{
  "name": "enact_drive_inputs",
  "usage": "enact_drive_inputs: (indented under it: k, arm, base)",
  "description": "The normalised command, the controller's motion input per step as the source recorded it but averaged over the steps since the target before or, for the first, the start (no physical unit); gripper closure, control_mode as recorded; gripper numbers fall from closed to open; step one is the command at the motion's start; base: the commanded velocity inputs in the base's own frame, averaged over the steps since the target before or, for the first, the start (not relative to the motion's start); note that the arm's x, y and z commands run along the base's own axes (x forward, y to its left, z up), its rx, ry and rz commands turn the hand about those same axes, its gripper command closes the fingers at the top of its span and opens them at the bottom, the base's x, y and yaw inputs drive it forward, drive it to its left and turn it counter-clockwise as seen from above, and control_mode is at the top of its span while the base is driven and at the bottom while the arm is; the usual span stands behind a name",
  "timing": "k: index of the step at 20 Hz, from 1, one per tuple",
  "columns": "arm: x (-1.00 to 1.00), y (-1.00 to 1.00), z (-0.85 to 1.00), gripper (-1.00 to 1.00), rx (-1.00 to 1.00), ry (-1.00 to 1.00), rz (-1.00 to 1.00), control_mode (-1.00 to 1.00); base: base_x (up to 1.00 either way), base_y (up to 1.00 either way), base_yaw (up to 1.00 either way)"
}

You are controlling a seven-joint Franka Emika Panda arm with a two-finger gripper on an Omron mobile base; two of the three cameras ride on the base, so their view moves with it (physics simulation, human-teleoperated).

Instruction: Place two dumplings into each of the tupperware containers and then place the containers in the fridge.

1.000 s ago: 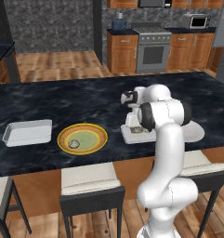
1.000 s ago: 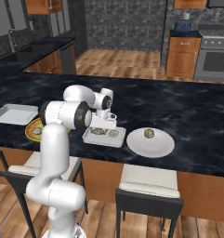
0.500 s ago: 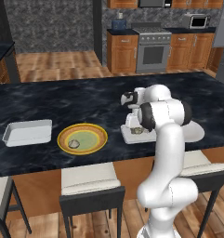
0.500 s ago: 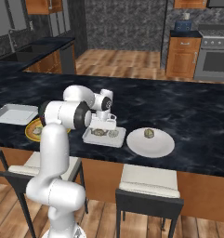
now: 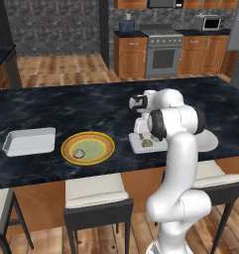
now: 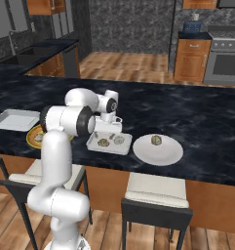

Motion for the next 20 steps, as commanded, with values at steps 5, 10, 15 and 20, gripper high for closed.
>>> enact_drive_inputs:
  k: [5, 10, 15, 20]
  arm:
    - [-0.11, -0.11, 0.37, -1.00, 0.00, 0.00, -0.04, -1.00]
    - [-0.10, -0.52, 0.18, -1.00, 0.00, 0.01, -0.10, -1.00]
    - [-0.15, -0.65, 0.02, -1.00, 0.00, 0.01, -0.10, -1.00]
    - [-0.25, -0.46, 0.00, -1.00, 0.00, 0.00, -0.12, -1.00]
  base:
    - [0.00, 0.00, 0.00]
    - [0.00, 0.00, 0.00]
    - [0.00, 0.00, 0.00]
    - [0.00, 0.00, 0.00]
